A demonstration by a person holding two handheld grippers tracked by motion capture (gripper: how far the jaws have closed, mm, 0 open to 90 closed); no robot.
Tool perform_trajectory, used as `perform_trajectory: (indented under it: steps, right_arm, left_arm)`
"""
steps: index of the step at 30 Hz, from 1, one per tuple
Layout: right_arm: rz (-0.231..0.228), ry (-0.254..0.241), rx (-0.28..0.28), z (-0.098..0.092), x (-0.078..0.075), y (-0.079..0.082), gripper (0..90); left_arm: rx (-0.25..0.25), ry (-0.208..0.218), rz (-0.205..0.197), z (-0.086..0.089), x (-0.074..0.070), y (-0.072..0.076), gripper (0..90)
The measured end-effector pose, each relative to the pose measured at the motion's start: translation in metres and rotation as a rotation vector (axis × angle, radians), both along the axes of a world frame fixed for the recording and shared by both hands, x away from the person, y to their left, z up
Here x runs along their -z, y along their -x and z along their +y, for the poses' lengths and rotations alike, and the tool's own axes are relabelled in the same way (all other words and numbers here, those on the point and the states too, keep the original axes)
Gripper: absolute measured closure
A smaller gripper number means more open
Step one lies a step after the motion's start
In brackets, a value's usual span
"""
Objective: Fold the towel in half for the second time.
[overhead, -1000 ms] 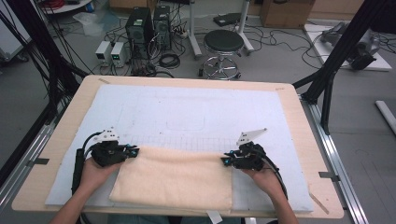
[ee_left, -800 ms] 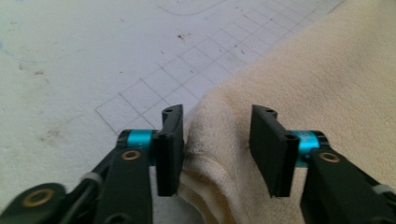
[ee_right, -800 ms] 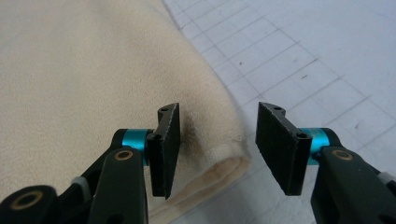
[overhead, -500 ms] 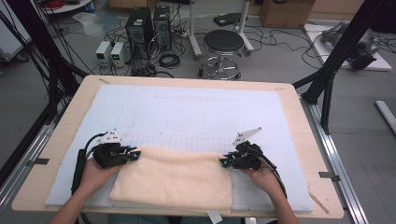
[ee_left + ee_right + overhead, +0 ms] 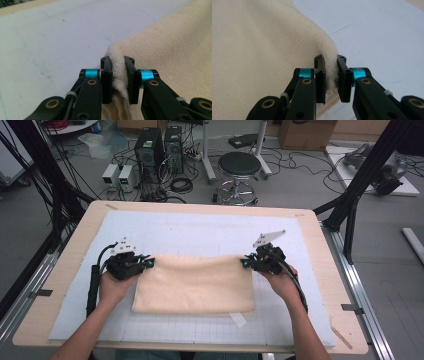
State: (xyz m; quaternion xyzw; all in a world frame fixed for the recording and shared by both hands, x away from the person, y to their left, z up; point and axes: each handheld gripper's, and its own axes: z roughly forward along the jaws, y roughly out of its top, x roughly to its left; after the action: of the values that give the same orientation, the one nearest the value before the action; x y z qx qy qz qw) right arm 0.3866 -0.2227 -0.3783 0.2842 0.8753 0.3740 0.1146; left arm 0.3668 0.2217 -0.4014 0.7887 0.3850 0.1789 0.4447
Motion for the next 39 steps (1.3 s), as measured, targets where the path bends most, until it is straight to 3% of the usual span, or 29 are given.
perform_trajectory:
  steps: [5, 7, 13, 15, 17, 20, 23, 25, 27, 29, 33, 39]
  right_arm:
    - [0.01, 0.001, 0.037, 0.005, 0.004, -0.03, 80.1]
    - [0.014, -0.005, 0.048, 0.006, 0.007, -0.035, 80.0]
    - [0.016, 0.016, 0.097, 0.01, 0.014, -0.051, 79.1]
    - [0.007, 0.013, 0.117, 0.01, 0.015, -0.057, 74.5]
    - [-0.024, -0.002, 0.141, 0.009, 0.017, -0.06, 62.9]
    - [0.003, -0.022, 0.151, 0.005, 0.017, -0.058, 56.0]
    - [-0.013, -0.024, 0.14, 0.005, 0.011, -0.05, 53.0]
    - [-0.018, -0.075, 0.119, 0.003, 0.005, -0.041, 53.3]
    - [-0.027, -0.082, 0.096, 0.004, 0.005, -0.034, 53.1]
    - [-0.024, -0.071, 0.068, 0.007, 0.01, -0.025, 52.0]
    - [-0.007, -0.065, 0.053, 0.011, 0.022, -0.015, 51.2]
    - [0.042, -0.03, 0.035, 0.016, 0.037, -0.01, 48.1]
  left_arm:
    - [-0.055, -0.011, 0.005, -0.002, 0.001, -0.029, 78.2]
    - [-0.068, -0.009, 0.022, -0.001, 0.003, -0.037, 78.3]
    - [-0.109, 0.002, 0.02, -0.006, 0.008, -0.057, 78.3]
    - [-0.107, -0.015, 0.021, -0.006, 0.012, -0.06, 77.1]
    - [-0.105, -0.035, 0.03, -0.004, 0.015, -0.061, 68.8]
    - [-0.101, -0.023, 0.016, 0.004, 0.012, -0.055, 56.6]
    - [-0.082, -0.025, -0.006, 0.007, 0.007, -0.045, 53.6]
    - [-0.058, -0.01, -0.009, 0.009, 0.005, -0.037, 52.2]
    - [-0.038, 0.003, -0.016, 0.011, 0.005, -0.028, 52.2]
    - [-0.029, 0.039, -0.02, 0.014, 0.006, -0.019, 52.1]
    - [-0.003, 0.038, -0.028, 0.016, 0.009, -0.007, 48.8]
    - [0.055, 0.01, 0.003, 0.015, 0.015, 0.007, 46.6]
